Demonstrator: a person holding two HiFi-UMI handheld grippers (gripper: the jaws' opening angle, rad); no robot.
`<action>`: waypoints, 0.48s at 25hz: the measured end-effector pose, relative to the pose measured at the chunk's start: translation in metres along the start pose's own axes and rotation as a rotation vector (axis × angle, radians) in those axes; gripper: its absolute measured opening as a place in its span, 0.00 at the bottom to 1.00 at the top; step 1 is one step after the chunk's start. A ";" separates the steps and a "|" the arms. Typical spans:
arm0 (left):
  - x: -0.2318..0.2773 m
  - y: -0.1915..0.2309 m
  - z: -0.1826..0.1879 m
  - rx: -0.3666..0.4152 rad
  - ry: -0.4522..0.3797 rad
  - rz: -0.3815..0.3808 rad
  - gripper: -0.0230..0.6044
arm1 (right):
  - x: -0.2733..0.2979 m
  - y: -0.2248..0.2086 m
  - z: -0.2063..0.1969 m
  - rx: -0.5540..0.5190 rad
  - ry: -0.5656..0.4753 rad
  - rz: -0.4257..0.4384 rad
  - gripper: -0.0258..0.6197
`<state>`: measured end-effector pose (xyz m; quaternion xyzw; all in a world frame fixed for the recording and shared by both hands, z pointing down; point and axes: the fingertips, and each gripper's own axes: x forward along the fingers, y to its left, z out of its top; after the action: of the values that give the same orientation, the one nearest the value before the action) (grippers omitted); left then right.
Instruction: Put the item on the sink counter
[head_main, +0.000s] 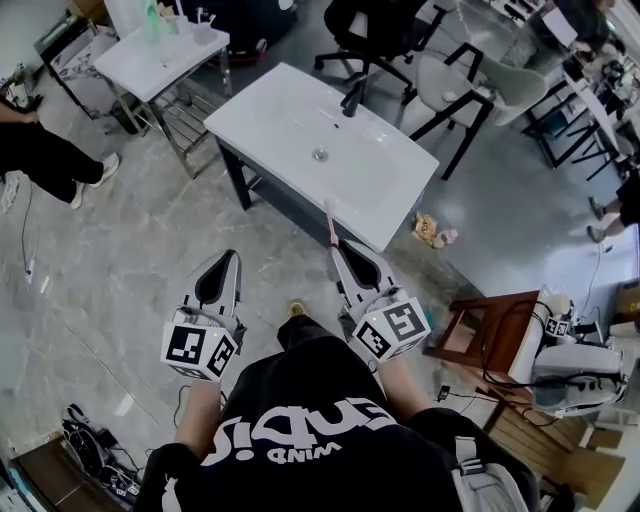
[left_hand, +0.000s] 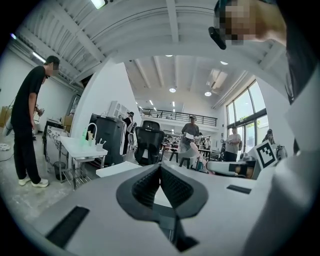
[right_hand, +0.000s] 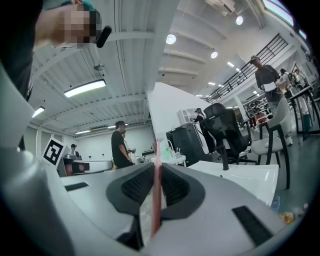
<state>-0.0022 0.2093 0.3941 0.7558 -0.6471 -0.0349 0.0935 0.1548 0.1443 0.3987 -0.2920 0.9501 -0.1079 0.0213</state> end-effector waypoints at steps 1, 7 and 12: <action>0.010 0.003 0.002 0.000 -0.001 0.003 0.07 | 0.008 -0.007 0.003 -0.006 0.001 0.004 0.13; 0.062 0.023 0.010 0.000 -0.018 0.027 0.07 | 0.050 -0.046 0.014 -0.018 0.005 0.028 0.13; 0.085 0.035 0.014 -0.004 -0.020 0.048 0.07 | 0.073 -0.063 0.018 -0.020 0.014 0.052 0.13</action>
<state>-0.0246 0.1190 0.3932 0.7394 -0.6660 -0.0413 0.0895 0.1305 0.0490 0.3968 -0.2667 0.9585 -0.0998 0.0146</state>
